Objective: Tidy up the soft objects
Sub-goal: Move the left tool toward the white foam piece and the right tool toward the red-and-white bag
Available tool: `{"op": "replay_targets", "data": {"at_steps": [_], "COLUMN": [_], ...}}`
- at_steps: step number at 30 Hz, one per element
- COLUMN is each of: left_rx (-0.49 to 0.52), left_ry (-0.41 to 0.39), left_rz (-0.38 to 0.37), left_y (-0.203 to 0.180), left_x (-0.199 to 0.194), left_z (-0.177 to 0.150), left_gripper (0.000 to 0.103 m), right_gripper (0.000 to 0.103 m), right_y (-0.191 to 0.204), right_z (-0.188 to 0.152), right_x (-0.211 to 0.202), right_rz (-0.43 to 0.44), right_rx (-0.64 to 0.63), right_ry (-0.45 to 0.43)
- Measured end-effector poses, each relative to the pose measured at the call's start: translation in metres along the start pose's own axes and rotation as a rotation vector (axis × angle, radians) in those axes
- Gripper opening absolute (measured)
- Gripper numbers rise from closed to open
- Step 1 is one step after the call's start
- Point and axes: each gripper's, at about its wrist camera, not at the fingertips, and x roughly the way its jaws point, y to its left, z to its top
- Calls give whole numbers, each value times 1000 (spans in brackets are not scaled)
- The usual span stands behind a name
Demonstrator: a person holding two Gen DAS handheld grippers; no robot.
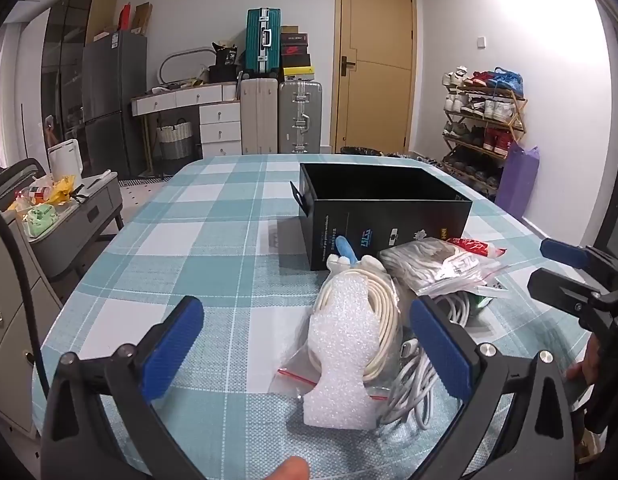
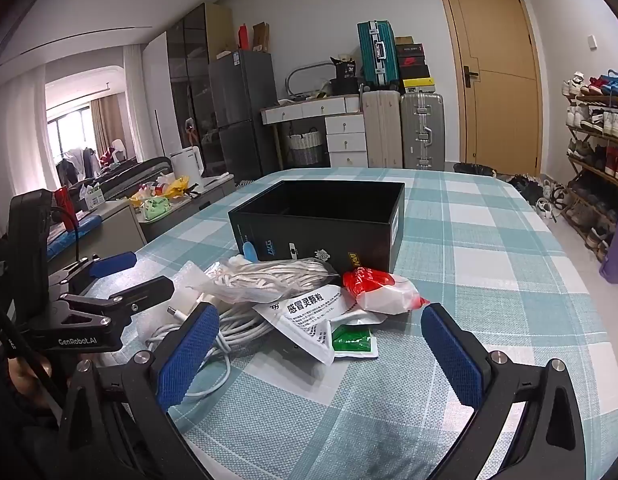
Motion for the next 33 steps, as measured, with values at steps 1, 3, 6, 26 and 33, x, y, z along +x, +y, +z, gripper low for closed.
{"op": "replay_targets", "data": {"at_steps": [1, 3, 6, 26, 33], "left_rx": [-5, -1, 16, 9, 21], "left_ry": [-2, -4, -3, 36, 75], "left_rz": [-9, -4, 5, -21, -25], "left_y": [1, 0, -2, 2, 2], "left_x": [0, 0, 1, 2, 4], "left_z": [0, 0, 0, -3, -3], "left_gripper": [103, 103, 103, 103, 103], "right_gripper": [103, 103, 103, 103, 103], "right_y": [0, 0, 0, -1, -6], "right_z": [0, 0, -1, 4, 6], "right_x": [0, 0, 1, 0, 3], "right_rz": [0, 0, -6, -24, -42], "right_rx": [1, 1, -2, -1, 7], "right_ry": [0, 3, 4, 16, 36]}}
